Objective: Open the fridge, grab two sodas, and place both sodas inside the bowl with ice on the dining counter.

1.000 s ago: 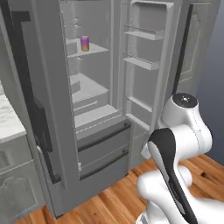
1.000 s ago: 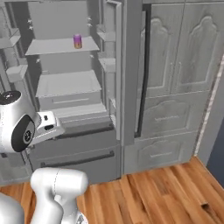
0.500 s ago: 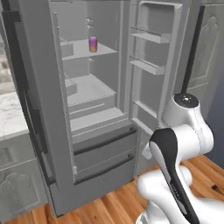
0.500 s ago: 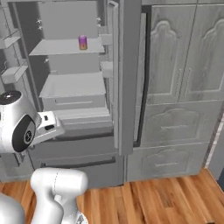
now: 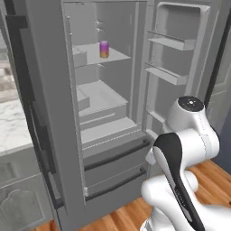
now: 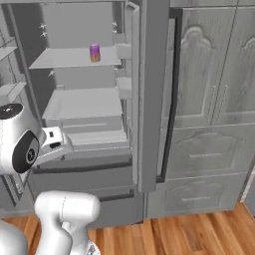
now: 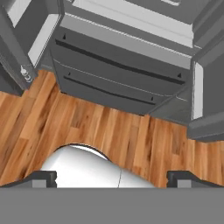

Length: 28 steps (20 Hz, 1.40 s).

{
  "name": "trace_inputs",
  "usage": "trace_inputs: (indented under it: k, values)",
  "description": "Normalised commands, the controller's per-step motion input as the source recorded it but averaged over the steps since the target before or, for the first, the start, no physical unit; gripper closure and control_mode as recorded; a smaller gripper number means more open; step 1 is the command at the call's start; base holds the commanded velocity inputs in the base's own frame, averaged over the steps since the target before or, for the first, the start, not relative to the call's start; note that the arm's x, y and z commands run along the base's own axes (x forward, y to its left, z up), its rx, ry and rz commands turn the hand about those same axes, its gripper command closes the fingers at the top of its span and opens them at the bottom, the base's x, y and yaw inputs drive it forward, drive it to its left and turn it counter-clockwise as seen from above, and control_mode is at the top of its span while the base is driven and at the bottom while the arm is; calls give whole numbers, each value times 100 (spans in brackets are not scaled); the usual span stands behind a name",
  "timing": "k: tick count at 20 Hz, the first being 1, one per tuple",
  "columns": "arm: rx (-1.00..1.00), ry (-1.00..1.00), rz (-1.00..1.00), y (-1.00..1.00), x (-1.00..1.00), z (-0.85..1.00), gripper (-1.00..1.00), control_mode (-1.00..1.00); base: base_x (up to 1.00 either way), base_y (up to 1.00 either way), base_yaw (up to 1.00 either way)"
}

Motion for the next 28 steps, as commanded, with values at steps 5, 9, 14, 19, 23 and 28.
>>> trace_inputs:
  k: [5, 9, 14, 19, 23, 28]
  values:
    - [0, 0, 0, 0, 0, 0, -100, 100, 53, -19, 9]
    - [0, 0, 0, 0, 0, 0, -100, 100, 55, -16, 11]
    - [0, 0, 0, 0, 0, 0, -100, 100, 54, -23, 10]
    - [0, 0, 0, 0, 0, 0, -100, 100, 49, -25, 13]
    - [0, 0, 0, 0, 0, 0, -100, 100, 41, -13, 22]
    - [0, 0, 0, 0, 0, 0, -100, 100, 57, -6, 26]
